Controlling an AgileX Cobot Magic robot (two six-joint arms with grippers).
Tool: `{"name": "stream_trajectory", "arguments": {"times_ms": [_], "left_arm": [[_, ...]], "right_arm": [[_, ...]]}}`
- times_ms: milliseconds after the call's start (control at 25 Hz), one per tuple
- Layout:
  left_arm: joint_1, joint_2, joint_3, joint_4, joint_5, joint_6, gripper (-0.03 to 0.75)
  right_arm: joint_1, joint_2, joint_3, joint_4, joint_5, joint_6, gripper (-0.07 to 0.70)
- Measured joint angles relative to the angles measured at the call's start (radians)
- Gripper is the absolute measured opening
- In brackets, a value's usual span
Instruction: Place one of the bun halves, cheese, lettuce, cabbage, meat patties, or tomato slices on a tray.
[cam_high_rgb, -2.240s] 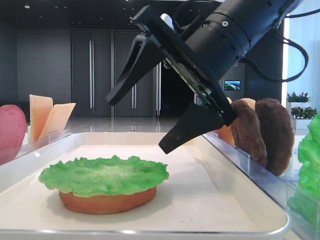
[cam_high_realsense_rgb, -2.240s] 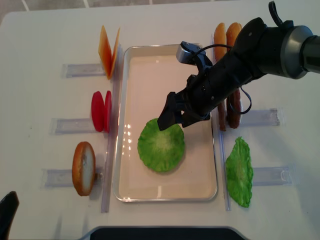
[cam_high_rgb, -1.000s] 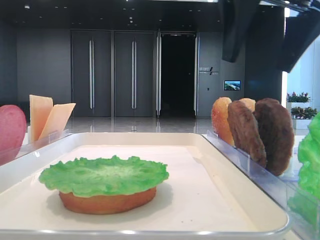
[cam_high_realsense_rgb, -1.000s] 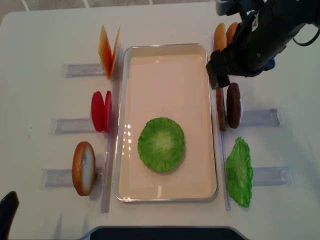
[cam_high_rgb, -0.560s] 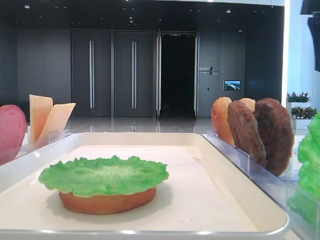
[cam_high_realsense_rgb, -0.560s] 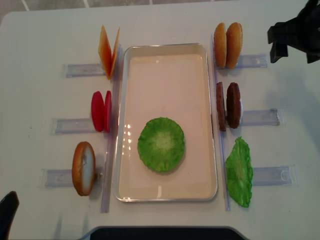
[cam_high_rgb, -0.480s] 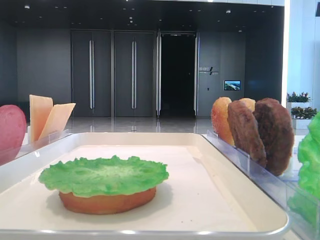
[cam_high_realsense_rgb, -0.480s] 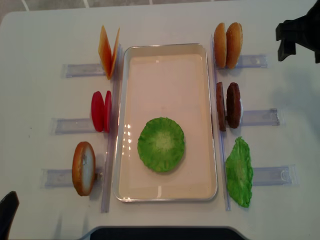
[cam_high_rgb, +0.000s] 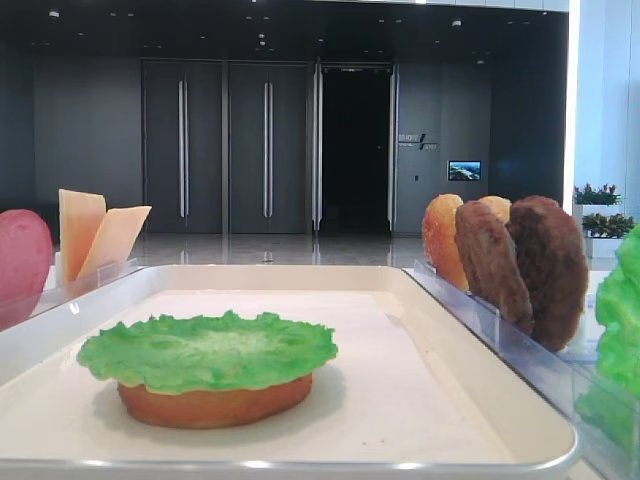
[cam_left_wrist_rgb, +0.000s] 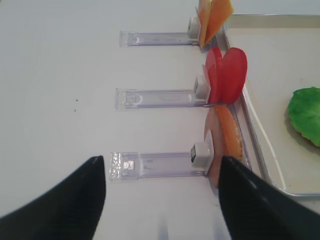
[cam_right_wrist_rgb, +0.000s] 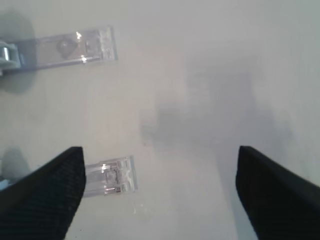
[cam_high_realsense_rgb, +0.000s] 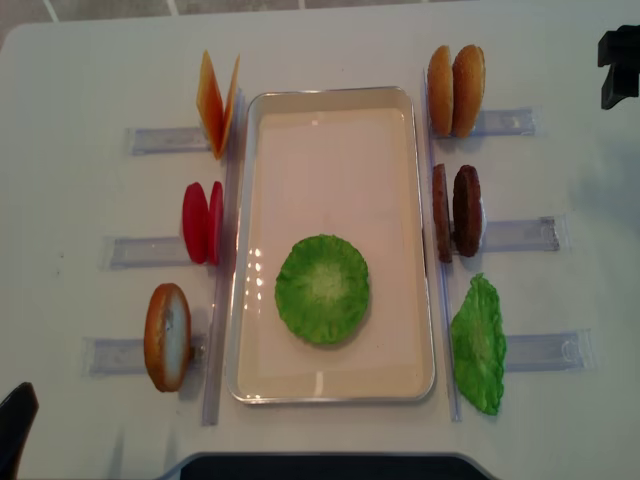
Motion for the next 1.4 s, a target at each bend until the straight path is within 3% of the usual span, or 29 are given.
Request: {"name": "stream_trajectory", "arguments": {"times_ms": [600,1160,1400], "left_arm": [[0.0,0.0,0.0,0.0,0.0,0.0,0.535],[0.0,0.0,0.0,0.0,0.0,0.0,0.535],[0.0,0.0,0.0,0.0,0.0,0.0,0.535]], "right_arm": [[0.046,-0.478,0.0,-0.027,0.074,0.001,0.594],[0.045,-0.911,0.0,-0.039,0.194,-0.063,0.594],[0.045,-1.051,0.078,-0.039,0.203,-0.081,0.594]]}}
